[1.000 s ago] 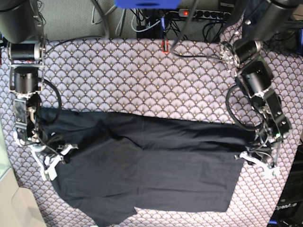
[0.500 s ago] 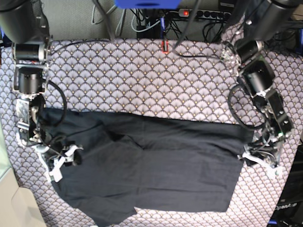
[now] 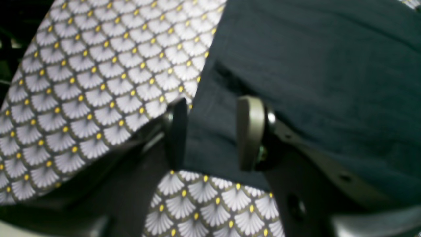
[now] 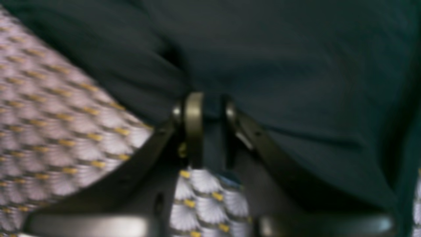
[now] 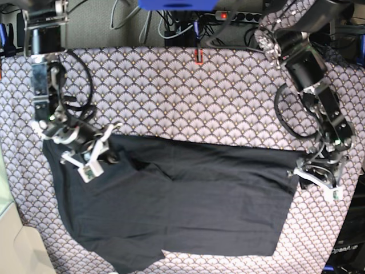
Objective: Fold the T-shirt properly
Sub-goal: 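Adjust the right gripper's hold on the shirt edge, regrasping it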
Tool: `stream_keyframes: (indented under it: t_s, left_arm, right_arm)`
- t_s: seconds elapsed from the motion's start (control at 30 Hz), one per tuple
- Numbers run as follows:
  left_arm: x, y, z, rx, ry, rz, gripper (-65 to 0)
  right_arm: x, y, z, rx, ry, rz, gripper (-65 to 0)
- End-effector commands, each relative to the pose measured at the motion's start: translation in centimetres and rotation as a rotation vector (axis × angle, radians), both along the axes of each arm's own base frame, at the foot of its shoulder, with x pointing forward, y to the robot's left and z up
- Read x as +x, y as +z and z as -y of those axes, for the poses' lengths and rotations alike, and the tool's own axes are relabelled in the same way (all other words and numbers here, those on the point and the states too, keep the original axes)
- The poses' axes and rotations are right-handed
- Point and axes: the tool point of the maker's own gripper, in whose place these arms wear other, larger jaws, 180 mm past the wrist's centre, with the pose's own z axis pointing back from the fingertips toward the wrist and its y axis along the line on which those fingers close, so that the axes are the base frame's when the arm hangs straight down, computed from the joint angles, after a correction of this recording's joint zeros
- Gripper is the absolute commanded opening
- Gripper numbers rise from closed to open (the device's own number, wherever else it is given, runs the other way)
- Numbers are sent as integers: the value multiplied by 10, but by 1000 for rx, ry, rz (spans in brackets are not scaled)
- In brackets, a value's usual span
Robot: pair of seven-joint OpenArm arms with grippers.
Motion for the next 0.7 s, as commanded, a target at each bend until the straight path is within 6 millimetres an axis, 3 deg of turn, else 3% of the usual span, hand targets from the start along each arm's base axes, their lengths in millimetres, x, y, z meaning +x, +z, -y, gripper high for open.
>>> stream_keyframes:
  t_s: [0.0, 0.07, 0.27, 0.4, 0.57, 0.67]
  left_arm:
    - [6, 18, -7, 23, 7, 57, -407]
    - [3, 15, -7, 23, 8, 51, -407]
    - [-1, 11, -11, 24, 14, 38, -407]
    - [-6, 6, -13, 30, 16, 28, -407]
    - [-7, 5, -13, 29, 16, 25, -407]
    - [-7, 5, -13, 29, 15, 22, -407]
  right_arm:
    - [4, 11, -1, 11, 1, 39, -628]
    - [2, 10, -7, 25, 3, 36, -648]
    - [1, 8, -25, 74, 3, 29, -596]
    - [-6, 4, -48, 79, 62, 14, -607]
    - [-9, -18, -58, 89, 78, -48, -632]
    - [-2, -31, -53, 88, 59, -87, -632]
